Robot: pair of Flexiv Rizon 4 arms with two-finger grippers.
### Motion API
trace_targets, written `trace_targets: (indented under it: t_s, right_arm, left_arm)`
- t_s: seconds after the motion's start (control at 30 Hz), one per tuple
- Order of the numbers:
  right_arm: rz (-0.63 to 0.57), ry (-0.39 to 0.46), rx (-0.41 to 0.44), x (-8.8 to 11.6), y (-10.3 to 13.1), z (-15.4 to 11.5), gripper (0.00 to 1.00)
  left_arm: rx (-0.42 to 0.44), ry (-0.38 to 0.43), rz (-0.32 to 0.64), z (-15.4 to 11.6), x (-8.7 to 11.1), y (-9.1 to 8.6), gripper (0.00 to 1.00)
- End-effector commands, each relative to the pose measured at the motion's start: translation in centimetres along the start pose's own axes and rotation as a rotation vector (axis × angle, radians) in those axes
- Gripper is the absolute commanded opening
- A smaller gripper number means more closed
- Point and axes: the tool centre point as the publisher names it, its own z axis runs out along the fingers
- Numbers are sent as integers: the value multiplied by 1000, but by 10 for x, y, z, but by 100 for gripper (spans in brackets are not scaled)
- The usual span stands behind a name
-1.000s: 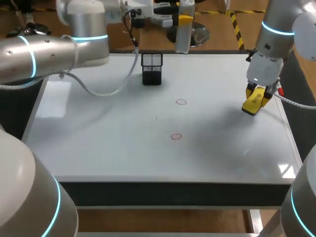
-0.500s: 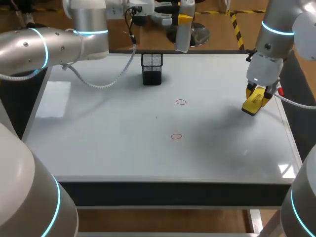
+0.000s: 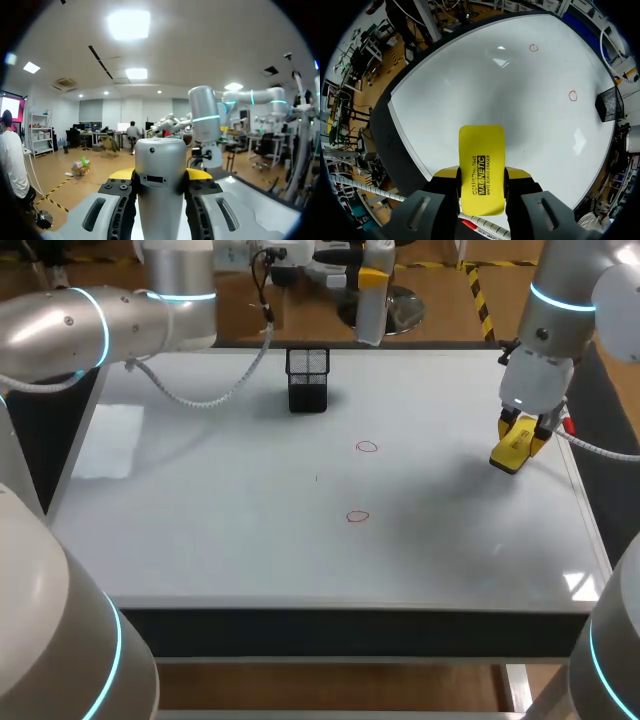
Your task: Pick up the inspection probe, press it on each red-marked spot on the whiteboard one by one, put down the probe, pick up the eraser, and wipe off all the red marks.
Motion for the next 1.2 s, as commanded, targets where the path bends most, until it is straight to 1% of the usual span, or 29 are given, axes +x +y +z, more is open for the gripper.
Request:
trace_targets:
  t_s: [0.03, 0.17, 0.2, 0.27, 0.33, 0.53, 0.67, 0.87, 1.0, 1.2]
  right_arm:
    - [-1, 3, 2, 0, -1, -1, 0]
    - [-1, 3, 2, 0, -1, -1, 0]
    - [-9, 13, 4, -4, 1, -1, 0]
    - [-36, 42, 14, -18, 11, -3, 0]
    - [-56, 99, 24, -32, 20, -2, 0]
    - [-131, 152, 41, -68, 55, -2, 0]
    - [-191, 161, 45, -94, 78, -1, 0]
    - [-274, 146, 54, -133, 105, -1, 0]
    - [-338, 150, 64, -159, 121, -1, 0]
    - [-435, 153, 56, -198, 138, 6, 0]
  left_arm:
    - [-1, 11, -2, 0, -3, -1, 0]
    - [-1, 11, -2, 0, -3, -1, 0]
    - [-1, 11, -2, 0, -3, -1, 0]
    - [-1, 11, -2, 0, -3, -1, 0]
    - [-1, 11, -2, 0, -3, -1, 0]
    - [-1, 11, -2, 0, -3, -1, 0]
    - [-1, 11, -2, 0, -3, -1, 0]
    - [-1, 11, -2, 0, -3, -1, 0]
    - [-1, 11, -2, 0, -3, -1, 0]
    - [-1, 11, -2, 0, -3, -1, 0]
